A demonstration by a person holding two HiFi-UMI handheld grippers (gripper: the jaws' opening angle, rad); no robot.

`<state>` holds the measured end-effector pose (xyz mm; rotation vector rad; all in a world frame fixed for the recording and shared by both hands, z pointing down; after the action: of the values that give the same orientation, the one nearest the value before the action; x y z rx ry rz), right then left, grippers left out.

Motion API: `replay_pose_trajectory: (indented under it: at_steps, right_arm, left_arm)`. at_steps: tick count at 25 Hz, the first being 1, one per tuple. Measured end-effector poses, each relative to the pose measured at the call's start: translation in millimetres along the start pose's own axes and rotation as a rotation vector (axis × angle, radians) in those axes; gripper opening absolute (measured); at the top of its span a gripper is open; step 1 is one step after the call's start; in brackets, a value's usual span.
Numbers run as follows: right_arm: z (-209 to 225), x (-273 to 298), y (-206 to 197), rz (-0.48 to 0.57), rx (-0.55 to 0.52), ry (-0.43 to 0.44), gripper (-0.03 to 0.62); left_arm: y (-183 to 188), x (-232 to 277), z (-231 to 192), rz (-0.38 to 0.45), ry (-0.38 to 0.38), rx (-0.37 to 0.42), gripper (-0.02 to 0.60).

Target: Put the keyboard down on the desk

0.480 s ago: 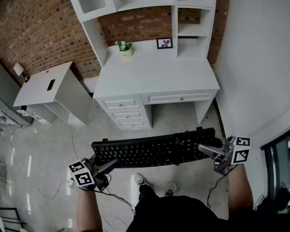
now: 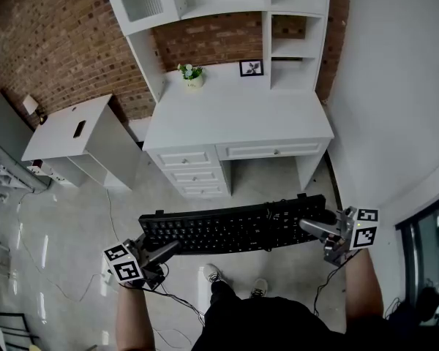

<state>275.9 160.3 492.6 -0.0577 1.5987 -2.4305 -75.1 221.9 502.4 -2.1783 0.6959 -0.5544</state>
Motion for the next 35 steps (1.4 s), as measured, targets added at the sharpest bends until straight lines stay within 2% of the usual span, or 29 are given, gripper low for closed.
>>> replay_pose_trajectory:
  at_steps: [9,24,35]
  right_arm:
    - [8.3,-2.3,-6.7,0.010,-0.004,0.000,0.127]
    - [-5.8,-14.4,13.2,0.031,-0.011,-0.013,0.127]
    - [2.5,-1.4,-0.4,0.039,-0.017,-0.009,0.126]
  left_arm:
    - [-1.8,6.5,-6.0,-0.003,-0.002,0.011,0.273]
    - [10.3,10.6,15.4,-0.008,-0.006,0.018,0.278]
    - [8.4,5.4,-2.9,0.004,0.003,0.039,0.281]
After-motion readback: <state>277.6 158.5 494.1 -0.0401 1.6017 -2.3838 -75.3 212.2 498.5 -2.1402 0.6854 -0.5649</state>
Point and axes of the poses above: the fingertips, and each gripper's own axes: x forward along the fingers, z to its right, y out of its top, the point moved 2 cm from there along -x, backward along the fingers, and after that the axes turned 11 degrees about -x, right-handed, at the moved point
